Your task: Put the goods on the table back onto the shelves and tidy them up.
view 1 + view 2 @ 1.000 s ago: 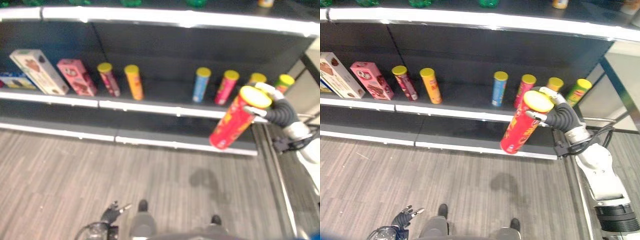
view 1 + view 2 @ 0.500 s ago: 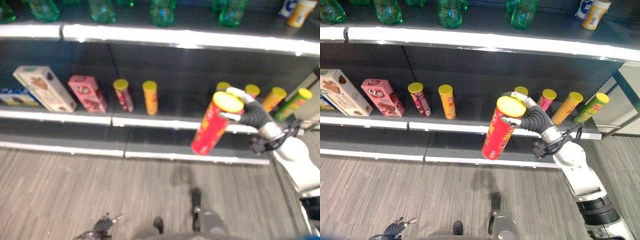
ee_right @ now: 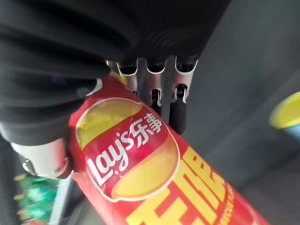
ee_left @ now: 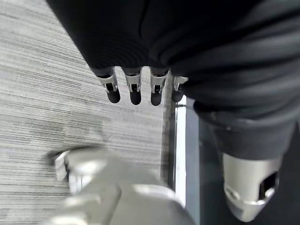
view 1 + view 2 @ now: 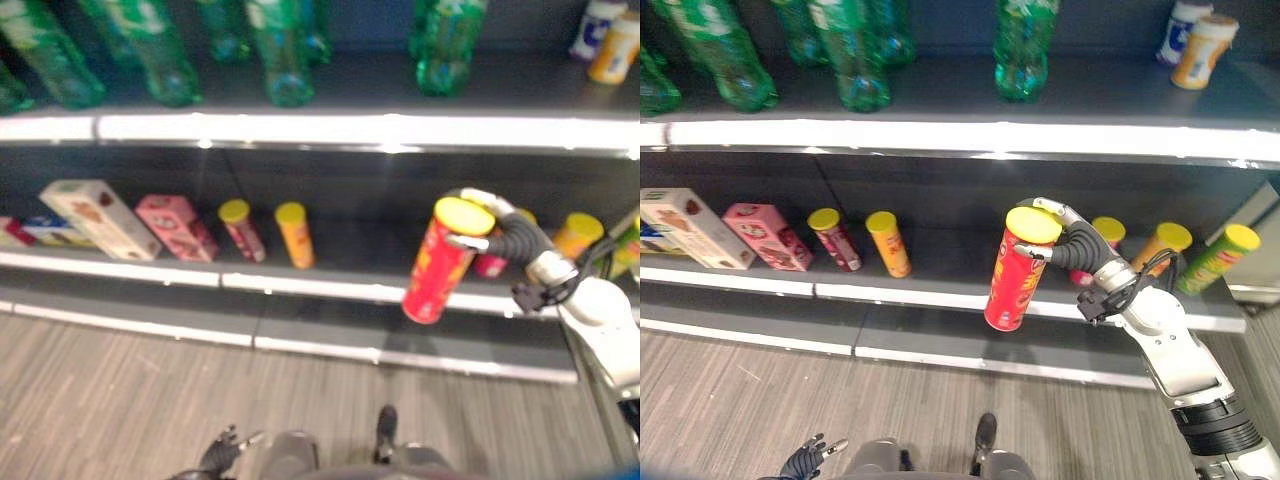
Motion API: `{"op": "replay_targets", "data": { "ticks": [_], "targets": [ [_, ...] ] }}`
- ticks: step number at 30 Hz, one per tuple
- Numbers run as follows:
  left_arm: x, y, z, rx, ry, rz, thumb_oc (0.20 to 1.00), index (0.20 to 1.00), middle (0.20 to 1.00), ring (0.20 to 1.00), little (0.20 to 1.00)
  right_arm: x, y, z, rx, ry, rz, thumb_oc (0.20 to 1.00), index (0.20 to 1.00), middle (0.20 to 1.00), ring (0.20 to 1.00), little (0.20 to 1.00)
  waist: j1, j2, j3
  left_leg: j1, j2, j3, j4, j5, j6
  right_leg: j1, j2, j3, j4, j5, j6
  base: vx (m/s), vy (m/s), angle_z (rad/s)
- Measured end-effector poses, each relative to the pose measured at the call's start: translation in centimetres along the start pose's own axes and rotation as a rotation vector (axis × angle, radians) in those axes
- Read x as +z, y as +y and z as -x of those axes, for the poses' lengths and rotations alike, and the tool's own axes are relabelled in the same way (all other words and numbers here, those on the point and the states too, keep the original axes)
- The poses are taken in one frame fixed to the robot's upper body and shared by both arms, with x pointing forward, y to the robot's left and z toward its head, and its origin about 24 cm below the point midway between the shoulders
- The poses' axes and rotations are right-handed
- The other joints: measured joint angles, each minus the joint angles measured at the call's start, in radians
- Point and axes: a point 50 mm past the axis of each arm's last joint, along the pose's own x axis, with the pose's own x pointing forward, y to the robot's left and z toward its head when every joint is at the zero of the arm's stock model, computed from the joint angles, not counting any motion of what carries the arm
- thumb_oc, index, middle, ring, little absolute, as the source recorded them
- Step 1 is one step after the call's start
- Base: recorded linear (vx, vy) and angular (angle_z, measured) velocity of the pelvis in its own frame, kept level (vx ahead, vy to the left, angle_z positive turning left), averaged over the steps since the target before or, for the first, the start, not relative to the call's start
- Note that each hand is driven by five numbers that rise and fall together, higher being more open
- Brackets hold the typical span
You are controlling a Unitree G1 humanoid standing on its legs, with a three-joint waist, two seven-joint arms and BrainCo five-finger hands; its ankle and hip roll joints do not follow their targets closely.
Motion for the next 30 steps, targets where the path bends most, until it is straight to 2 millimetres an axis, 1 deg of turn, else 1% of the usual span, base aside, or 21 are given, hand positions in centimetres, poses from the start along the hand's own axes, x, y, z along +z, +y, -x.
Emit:
{"op": "replay_targets", "data": {
  "ticks": [1,2,3,4,5,7,8,9,10,11,12,13,14,15,18,22,23,25,27,28,30],
  "targets": [
    [0.4,0.0,-0.1,-0.001,-0.011,-0.001,1.000,1.000,1.000,1.000,1.000,-0.1,0.1,0.0,-0.002,0.004,0.008,0.200,0.200,0.200,0.200,0.200,0.001,0.002,0.001,0.020,0.008,-0.029,-0.076,0.028,-0.017,0.000,0.007,0.009,0.000,-0.004,-0.004,0.08,0.215,-0.49],
    [1.0,-0.1,-0.3,-0.003,-0.027,-0.001,1.000,1.000,1.000,1.000,1.000,-0.2,0.1,0.0,-0.001,0.009,0.010,0.200,0.200,0.200,0.200,0.200,0.005,0.010,0.008,0.021,0.008,-0.055,-0.112,0.063,-0.026,0.004,0.007,0.020,0.000,-0.007,-0.001,0.11,0.299,-0.42],
    [1.3,-0.1,-0.4,-0.002,-0.035,-0.002,1.000,1.000,1.000,1.000,1.000,-0.4,0.3,-0.1,-0.001,0.016,0.013,0.200,0.200,0.200,0.200,0.200,0.001,0.021,0.008,0.029,-0.004,-0.083,-0.119,0.082,-0.035,0.009,0.010,0.020,0.000,-0.011,0.004,0.10,0.297,-0.36],
    [1.4,-0.2,-0.4,-0.001,-0.041,-0.002,1.000,1.000,1.000,1.000,1.000,-0.6,0.4,-0.1,0.001,0.025,0.018,0.200,0.200,0.200,0.200,0.200,0.000,0.031,0.008,0.031,-0.017,-0.096,-0.117,0.084,-0.032,0.015,0.011,0.027,0.000,-0.011,0.007,0.05,0.246,-0.19],
    [1.4,-0.3,-0.4,-0.001,-0.041,0.000,1.000,1.000,1.000,1.000,1.000,-0.8,0.6,-0.1,0.009,0.034,0.036,0.200,0.200,0.200,0.200,0.200,-0.001,0.044,0.005,0.030,-0.031,-0.101,-0.105,0.088,-0.028,0.017,0.011,0.028,0.000,-0.013,0.015,0.01,0.240,-0.17],
    [1.1,-0.3,-0.4,0.000,-0.036,0.001,1.000,1.000,1.000,1.000,1.000,-0.7,0.5,-0.3,0.009,0.037,0.078,0.200,0.200,0.200,0.200,0.200,0.001,0.084,0.008,0.047,-0.062,-0.097,-0.122,0.103,-0.002,0.013,0.012,0.043,0.000,-0.007,0.041,-0.02,0.185,-0.21],
    [1.1,-0.2,-0.4,0.004,-0.033,0.002,1.000,1.000,1.000,1.000,1.000,-0.7,0.5,-0.4,0.003,0.033,0.083,0.200,0.200,0.200,0.200,0.200,0.007,0.088,0.010,0.051,-0.066,-0.095,-0.131,0.135,0.020,0.007,0.009,0.051,0.000,-0.005,0.048,-0.03,0.192,-0.41],
    [0.9,0.1,-0.3,0.017,-0.031,0.001,1.000,1.000,1.000,1.000,1.000,-0.6,0.7,-0.5,0.002,0.031,0.095,0.200,0.200,0.200,0.200,0.200,0.021,0.083,0.016,0.047,-0.087,-0.052,-0.131,0.171,0.034,-0.005,-0.021,0.052,0.000,0.000,0.070,-0.03,0.193,-0.37],
    [0.7,0.2,-0.2,0.020,-0.025,-0.001,1.000,1.000,1.000,1.000,1.000,-0.6,0.9,-0.7,0.002,0.029,0.113,0.200,0.200,0.200,0.200,0.200,0.027,0.080,0.019,0.044,-0.106,-0.043,-0.132,0.168,0.049,-0.012,-0.039,0.060,0.001,0.002,0.076,-0.06,0.173,-0.35],
    [0.6,0.2,-0.1,0.024,-0.021,-0.002,1.000,1.000,1.000,1.000,1.000,-0.7,0.9,-0.8,0.002,0.033,0.139,0.200,0.200,0.200,0.200,0.200,0.030,0.078,0.021,0.044,-0.123,-0.024,-0.132,0.162,0.064,-0.017,-0.062,0.070,0.000,-0.002,0.094,-0.06,0.140,-0.18],
    [0.3,0.6,0.1,0.037,-0.017,-0.007,1.000,1.000,1.000,1.000,1.000,-0.5,1.1,-1.0,0.001,0.026,0.156,0.200,0.200,0.200,0.200,0.200,0.043,0.076,0.023,0.041,-0.154,-0.019,-0.132,0.162,0.082,-0.023,-0.092,0.070,0.005,0.008,0.111,-0.08,0.171,-0.09],
    [0.1,0.8,0.1,0.044,-0.014,-0.010,1.000,1.000,1.000,1.000,1.000,-0.3,1.1,-1.2,-0.007,0.017,0.177,0.200,0.200,0.200,0.200,0.200,0.034,0.081,0.027,0.035,-0.171,-0.017,-0.131,0.163,0.095,-0.025,-0.110,0.069,0.006,0.012,0.120,-0.06,0.096,0.08],
    [0.1,1.0,0.2,0.048,-0.013,-0.012,1.000,1.000,1.000,1.000,1.000,-0.3,1.0,-1.3,-0.010,0.014,0.185,0.200,0.200,0.200,0.200,0.200,0.036,0.081,0.027,0.029,-0.181,-0.020,-0.131,0.161,0.099,-0.030,-0.120,0.069,0.006,0.015,0.124,-0.06,0.091,0.14],
    [0.2,1.2,0.2,0.058,-0.016,-0.016,1.000,1.000,1.000,1.000,1.000,0.0,0.8,-1.6,-0.021,0.002,0.201,0.200,0.200,0.200,0.200,0.200,0.047,0.085,0.032,0.020,-0.194,-0.020,-0.131,0.161,0.105,-0.039,-0.133,0.067,0.006,0.025,0.138,-0.08,0.087,0.13],
    [0.7,1.3,0.2,0.067,-0.040,-0.018,1.000,1.000,1.000,1.000,1.000,0.4,-0.3,-2.5,-0.074,-0.014,0.261,0.200,0.200,0.200,0.200,0.200,0.067,0.093,0.065,0.004,-0.204,-0.022,-0.131,0.160,0.108,-0.054,-0.142,0.066,0.006,0.027,0.141,-0.06,0.041,0.05],
    [1.4,1.1,0.1,0.062,-0.072,-0.023,1.000,1.000,1.000,1.000,1.000,0.6,-1.4,-3.4,-0.139,-0.021,0.315,0.200,0.200,0.200,0.200,0.200,0.072,0.100,0.121,-0.015,-0.204,-0.028,-0.123,0.159,0.108,-0.065,-0.141,0.061,0.007,0.027,0.141,-0.14,0.030,0.05],
    [2.5,0.9,-0.2,0.061,-0.109,-0.036,1.000,1.000,1.000,1.000,1.000,0.8,-1.9,-3.6,-0.185,-0.030,0.360,0.200,0.200,0.200,0.200,0.200,0.071,0.108,0.149,-0.061,-0.208,-0.038,-0.097,0.157,0.110,-0.094,-0.146,0.048,0.007,0.031,0.142,-0.20,0.014,0.17],
    [4.6,0.2,-0.6,0.044,-0.172,-0.057,1.000,1.000,1.000,1.000,1.000,1.0,-2.7,-4.1,-0.230,-0.034,0.414,0.200,0.200,0.200,0.200,0.200,0.071,0.122,0.198,-0.102,-0.210,-0.046,-0.064,0.156,0.112,-0.122,-0.151,0.044,0.024,0.035,0.142,-0.13,-0.008,0.15],
    [7.4,-0.6,-0.9,0.024,-0.267,-0.071,1.000,1.000,1.000,1.000,1.000,1.2,-3.6,-4.6,-0.273,-0.033,0.478,0.200,0.200,0.200,0.200,0.200,0.077,0.144,0.259,-0.134,-0.211,-0.051,-0.036,0.154,0.114,-0.146,-0.153,0.043,0.039,0.034,0.141,-0.16,-0.030,0.08],
    [8.1,-0.7,-0.9,0.023,-0.290,-0.080,1.000,1.000,1.000,1.000,1.000,1.4,-3.7,-4.7,-0.282,-0.041,0.494,0.200,0.200,0.200,0.200,0.200,0.080,0.147,0.272,-0.151,-0.212,-0.051,-0.021,0.152,0.115,-0.161,-0.155,0.044,0.051,0.033,0.140,-0.13,-0.025,0.05],
    [9.4,-0.9,-0.6,0.018,-0.351,-0.089,1.000,1.000,1.000,1.000,1.000,2.5,-4.3,-5.4,-0.328,-0.085,0.542,0.200,0.200,0.200,0.200,0.200,0.077,0.152,0.305,-0.198,-0.211,-0.056,0.018,0.147,0.114,-0.202,-0.157,0.043,0.081,0.030,0.136,-0.12,-0.034,0.04]
  ]
}}
